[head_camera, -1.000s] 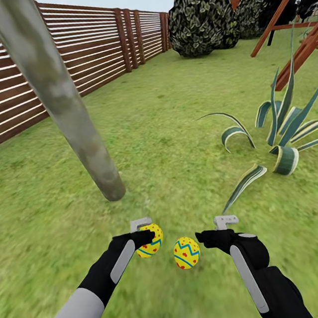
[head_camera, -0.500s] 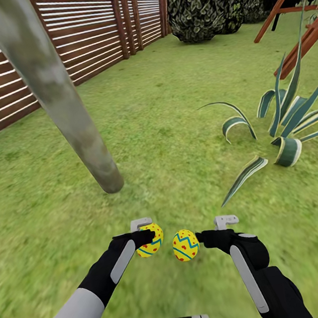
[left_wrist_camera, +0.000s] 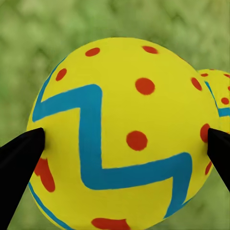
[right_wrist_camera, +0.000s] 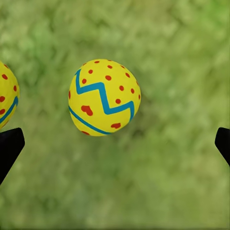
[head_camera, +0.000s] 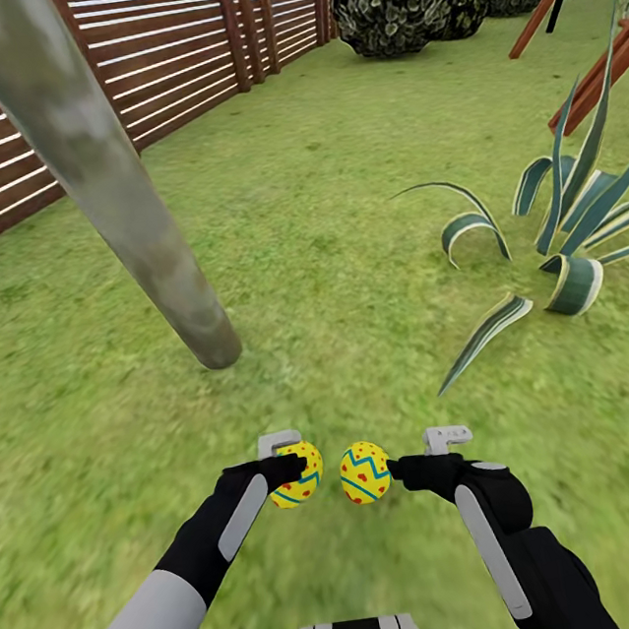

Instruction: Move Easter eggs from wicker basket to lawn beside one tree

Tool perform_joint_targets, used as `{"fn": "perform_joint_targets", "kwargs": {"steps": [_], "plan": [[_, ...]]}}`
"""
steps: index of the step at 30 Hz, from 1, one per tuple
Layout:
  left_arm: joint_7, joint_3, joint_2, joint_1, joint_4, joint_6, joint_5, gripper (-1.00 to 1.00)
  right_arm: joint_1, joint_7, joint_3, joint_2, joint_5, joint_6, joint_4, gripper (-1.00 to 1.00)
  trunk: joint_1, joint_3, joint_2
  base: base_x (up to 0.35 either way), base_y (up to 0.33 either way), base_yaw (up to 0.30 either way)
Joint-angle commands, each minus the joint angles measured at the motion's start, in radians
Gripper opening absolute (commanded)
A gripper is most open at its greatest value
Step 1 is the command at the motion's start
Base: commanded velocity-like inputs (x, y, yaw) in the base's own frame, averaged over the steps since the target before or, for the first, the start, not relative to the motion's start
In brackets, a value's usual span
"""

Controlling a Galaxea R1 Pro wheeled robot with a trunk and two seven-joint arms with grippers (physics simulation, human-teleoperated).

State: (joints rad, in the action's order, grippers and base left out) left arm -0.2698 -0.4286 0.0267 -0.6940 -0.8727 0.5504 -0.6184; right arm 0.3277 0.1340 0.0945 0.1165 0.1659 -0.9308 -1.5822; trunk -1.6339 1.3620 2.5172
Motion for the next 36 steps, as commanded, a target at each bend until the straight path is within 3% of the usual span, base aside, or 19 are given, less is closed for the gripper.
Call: {"fn": "perform_joint_targets", "kwargs": {"steps": [1,6,36], "plan": [[-0.009,-0.002,-0.001,-0.001,-0.001,0.002,-0.011,-1.0,0.001,0.01,0.001,0.0,0.011,-0.003,-0.001,1.0,0.0,0.001,0.0,0.0,0.0,0.0],[-0.009,-0.002,-0.001,0.0,-0.006,0.002,-0.011,-1.0,0.0,0.01,0.001,0.0,0.011,-0.003,-0.001,1.0,-0.002,0.016,0.001,0.0,0.0,0.0],[-0.011,-0.001,0.0,0.001,-0.038,0.002,-0.01,-1.0,0.001,0.01,0.002,0.0,0.011,-0.003,-0.001,1.0,-0.002,0.016,0.001,0.1,0.026,0.0]]}}
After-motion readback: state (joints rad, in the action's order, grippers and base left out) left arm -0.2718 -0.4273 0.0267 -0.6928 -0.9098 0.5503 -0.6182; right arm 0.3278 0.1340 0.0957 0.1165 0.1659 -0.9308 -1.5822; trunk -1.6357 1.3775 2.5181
